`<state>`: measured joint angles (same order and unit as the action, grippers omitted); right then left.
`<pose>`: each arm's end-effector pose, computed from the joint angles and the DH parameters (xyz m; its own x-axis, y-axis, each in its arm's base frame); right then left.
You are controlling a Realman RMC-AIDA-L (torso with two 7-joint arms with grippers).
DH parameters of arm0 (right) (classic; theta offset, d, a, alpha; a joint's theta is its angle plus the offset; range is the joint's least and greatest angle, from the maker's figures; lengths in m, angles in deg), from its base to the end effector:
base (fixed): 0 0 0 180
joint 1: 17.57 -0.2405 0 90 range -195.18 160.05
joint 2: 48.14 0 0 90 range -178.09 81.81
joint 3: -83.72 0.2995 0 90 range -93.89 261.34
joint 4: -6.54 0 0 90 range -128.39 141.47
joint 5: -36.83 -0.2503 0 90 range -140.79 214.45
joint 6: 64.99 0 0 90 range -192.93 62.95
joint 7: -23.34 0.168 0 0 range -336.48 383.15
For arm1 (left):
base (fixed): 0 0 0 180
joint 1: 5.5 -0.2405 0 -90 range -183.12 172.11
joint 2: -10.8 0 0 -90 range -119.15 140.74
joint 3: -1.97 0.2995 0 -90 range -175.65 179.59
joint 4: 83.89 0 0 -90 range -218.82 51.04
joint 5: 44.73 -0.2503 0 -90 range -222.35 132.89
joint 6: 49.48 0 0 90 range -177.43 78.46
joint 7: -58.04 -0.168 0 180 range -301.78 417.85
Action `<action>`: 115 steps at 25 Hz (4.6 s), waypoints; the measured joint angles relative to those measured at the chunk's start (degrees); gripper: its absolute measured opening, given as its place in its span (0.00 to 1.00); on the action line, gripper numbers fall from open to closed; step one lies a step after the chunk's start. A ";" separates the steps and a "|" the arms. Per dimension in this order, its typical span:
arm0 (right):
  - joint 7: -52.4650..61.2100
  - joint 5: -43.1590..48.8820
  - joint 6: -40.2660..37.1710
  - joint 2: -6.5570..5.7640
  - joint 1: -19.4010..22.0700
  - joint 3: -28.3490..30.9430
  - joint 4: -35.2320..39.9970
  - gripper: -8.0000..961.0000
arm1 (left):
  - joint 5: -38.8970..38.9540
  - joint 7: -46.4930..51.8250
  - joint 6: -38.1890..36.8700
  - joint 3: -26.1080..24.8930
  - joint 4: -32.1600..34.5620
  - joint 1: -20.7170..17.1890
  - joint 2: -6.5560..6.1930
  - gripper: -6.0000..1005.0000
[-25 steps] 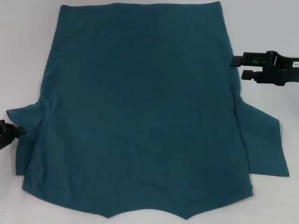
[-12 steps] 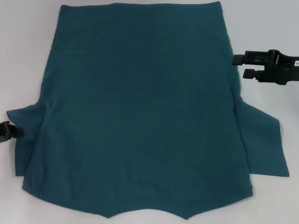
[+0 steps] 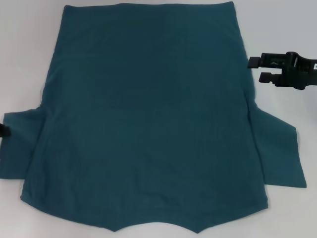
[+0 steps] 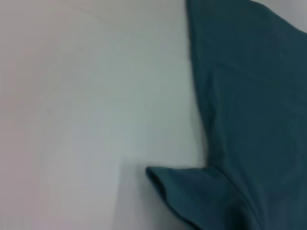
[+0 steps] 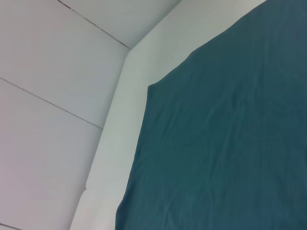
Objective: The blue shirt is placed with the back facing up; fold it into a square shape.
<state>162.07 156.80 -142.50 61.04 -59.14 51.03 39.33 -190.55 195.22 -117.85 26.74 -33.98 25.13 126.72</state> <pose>0.3020 0.4900 0.0445 0.0876 -0.8175 -0.5692 -0.9704 -0.1991 0.1367 -0.4294 0.4226 0.0726 0.1565 0.7843 0.6004 0.9448 0.0583 -0.3224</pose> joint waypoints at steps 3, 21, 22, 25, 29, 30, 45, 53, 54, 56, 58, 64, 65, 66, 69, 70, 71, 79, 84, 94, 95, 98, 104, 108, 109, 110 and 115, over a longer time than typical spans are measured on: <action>0.01 0.00 -0.03 -0.05 -0.03 0.00 0.00 0.81 | -3.48 1.38 0.03 -0.01 0.79 1.18 -0.54 0.01; 0.05 -0.09 -0.18 -0.10 -0.19 -0.02 0.00 0.81 | -12.55 6.84 -2.43 0.88 3.42 6.61 -2.65 0.01; 0.05 -0.09 -0.20 -0.10 -0.21 -0.04 0.00 0.81 | -12.60 7.59 -3.68 1.76 3.77 6.90 -2.65 0.02; 0.05 -0.10 -0.28 -0.11 -0.21 -0.11 0.00 0.81 | -12.97 10.98 -6.59 5.55 6.11 7.41 -2.48 0.02; 0.05 -0.10 -0.56 -0.11 -0.34 -0.21 0.00 0.81 | -13.44 15.24 -10.37 10.51 10.30 8.41 -2.35 0.02; 0.05 -0.10 -0.59 -0.11 -0.35 -0.25 0.00 0.81 | -13.73 16.24 -11.46 11.59 11.02 9.06 -2.53 0.02; 0.05 -0.09 -0.51 -0.10 -0.24 -0.54 0.00 0.81 | -17.24 25.90 -17.25 17.51 9.61 17.05 -1.45 0.02; 0.05 -0.09 -0.44 -0.10 -0.26 -0.51 -0.06 0.81 | -17.04 27.83 -16.10 18.15 7.90 18.56 2.73 0.02; 0.05 -0.09 -0.43 -0.10 -0.28 -0.49 -0.08 0.81 | -17.05 28.07 -15.72 18.14 7.70 18.64 3.27 0.02; 0.05 -0.09 -0.35 -0.10 -0.28 -0.42 -0.14 0.81 | -17.06 28.63 -14.99 18.09 7.19 18.68 3.84 0.02; 0.05 -0.09 -0.27 -0.10 -0.27 -0.35 -0.18 0.81 | -17.20 29.96 -12.98 18.14 5.70 18.64 4.28 0.02; 0.05 -0.09 -0.16 -0.10 -0.13 -0.06 -0.25 0.81 | -16.67 31.63 -8.94 17.58 2.57 18.02 4.78 0.02; 0.05 -0.09 -0.16 -0.10 -0.12 -0.03 -0.26 0.81 | -16.51 31.89 -8.05 17.45 1.99 17.91 4.91 0.02; 0.05 -0.09 -0.16 -0.10 -0.11 -0.01 -0.27 0.81 | -16.27 32.09 -7.21 17.38 1.48 17.85 5.00 0.02; 0.09 -0.09 -0.15 -0.10 -0.13 0.00 -0.27 0.81 | -14.76 31.96 -6.84 17.38 1.21 17.79 5.04 0.02; 0.11 -0.09 -0.16 -0.10 -0.15 0.00 -0.27 0.81 | -13.80 31.79 -6.86 17.38 1.17 17.68 4.97 0.02; 0.11 -0.09 -0.16 -0.10 -0.14 0.00 -0.27 0.81 | -12.37 31.46 -6.93 17.38 1.17 17.50 4.76 0.02; 0.16 -0.09 -0.09 -0.16 0.01 0.00 -0.27 0.81 | -3.94 25.38 -10.36 17.75 1.36 16.09 3.17 0.07; 0.25 -0.09 -0.09 -0.19 0.00 0.00 -0.07 0.81 | -0.22 19.44 -11.76 16.79 4.58 13.57 3.33 0.20; -1.74 0.71 -2.52 -1.34 -0.23 -0.94 0.31 0.81 | 19.00 -5.44 -18.62 10.83 6.48 2.68 2.27 0.74; -2.56 0.88 -3.34 -1.65 -0.26 -1.16 0.43 0.81 | 19.78 -11.68 -21.06 10.40 6.52 1.55 2.74 0.75; -3.51 1.09 -4.28 -2.39 0.09 -1.44 0.84 0.81 | 20.43 -22.27 -24.64 10.14 6.83 -0.90 4.08 0.78; -5.56 1.16 -7.66 -2.94 1.36 -2.45 4.64 0.81 | 21.95 -35.50 -30.11 10.26 7.09 -5.39 5.89 0.83; -5.00 2.89 -10.10 -3.59 1.67 -3.75 5.79 0.81 | 22.04 -35.54 -31.01 10.03 6.90 -5.55 5.99 0.84; -4.72 3.77 -10.70 -3.74 1.67 -3.69 5.81 0.81 | 22.15 -34.44 -30.70 9.84 6.87 -5.50 6.01 0.84; -4.25 5.07 -11.52 -3.89 1.70 -3.57 6.04 0.81 | 22.27 -32.99 -30.18 9.55 6.82 -5.43 6.03 0.84; 2.01 13.77 -15.66 -4.51 3.03 -2.37 10.30 0.81 | 22.55 -28.32 -27.68 7.67 6.62 -5.15 6.04 0.84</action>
<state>164.08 170.57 -158.16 56.53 -56.11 48.66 49.62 -168.00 166.90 -145.53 34.42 -27.36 19.99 132.76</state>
